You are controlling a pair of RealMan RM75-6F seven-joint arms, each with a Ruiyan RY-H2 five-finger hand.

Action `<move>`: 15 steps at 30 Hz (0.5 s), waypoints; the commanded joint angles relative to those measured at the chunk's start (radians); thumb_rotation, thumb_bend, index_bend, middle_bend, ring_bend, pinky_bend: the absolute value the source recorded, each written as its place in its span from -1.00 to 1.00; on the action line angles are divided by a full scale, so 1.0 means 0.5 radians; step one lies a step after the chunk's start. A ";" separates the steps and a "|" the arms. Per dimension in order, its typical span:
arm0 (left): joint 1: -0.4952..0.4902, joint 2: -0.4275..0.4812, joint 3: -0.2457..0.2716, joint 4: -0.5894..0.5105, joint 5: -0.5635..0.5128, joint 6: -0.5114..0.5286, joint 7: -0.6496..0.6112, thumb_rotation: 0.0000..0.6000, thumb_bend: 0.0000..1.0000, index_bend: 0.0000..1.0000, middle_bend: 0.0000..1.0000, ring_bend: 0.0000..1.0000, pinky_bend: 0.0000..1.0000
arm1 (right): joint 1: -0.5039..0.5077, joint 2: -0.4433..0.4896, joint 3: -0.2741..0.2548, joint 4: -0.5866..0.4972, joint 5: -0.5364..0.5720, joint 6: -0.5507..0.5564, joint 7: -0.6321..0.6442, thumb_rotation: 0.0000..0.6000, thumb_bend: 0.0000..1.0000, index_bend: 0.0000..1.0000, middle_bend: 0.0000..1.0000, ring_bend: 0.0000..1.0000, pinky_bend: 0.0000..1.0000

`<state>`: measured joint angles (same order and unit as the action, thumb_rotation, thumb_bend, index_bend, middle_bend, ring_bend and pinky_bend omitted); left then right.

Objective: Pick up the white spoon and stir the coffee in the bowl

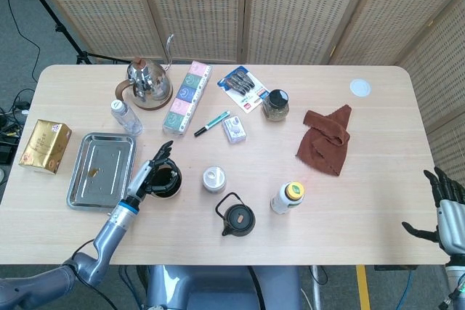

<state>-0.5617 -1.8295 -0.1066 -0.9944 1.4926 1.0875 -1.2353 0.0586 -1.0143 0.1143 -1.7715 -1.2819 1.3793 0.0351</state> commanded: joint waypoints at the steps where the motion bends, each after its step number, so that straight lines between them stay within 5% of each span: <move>1: -0.015 -0.020 -0.001 0.030 -0.004 -0.016 0.017 1.00 -0.13 0.32 -1.00 -1.00 -1.00 | 0.000 0.000 -0.001 0.001 0.000 0.000 0.000 1.00 -1.00 -1.00 -1.00 -1.00 -1.00; 15: -0.025 -0.016 0.043 -0.050 0.049 0.029 0.041 1.00 -0.13 0.32 -1.00 -1.00 -1.00 | 0.003 0.000 -0.001 0.001 0.007 -0.008 0.003 1.00 -1.00 -1.00 -1.00 -1.00 -1.00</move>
<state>-0.5743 -1.8396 -0.0909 -1.0093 1.5098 1.0958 -1.2175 0.0602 -1.0145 0.1139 -1.7706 -1.2786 1.3756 0.0362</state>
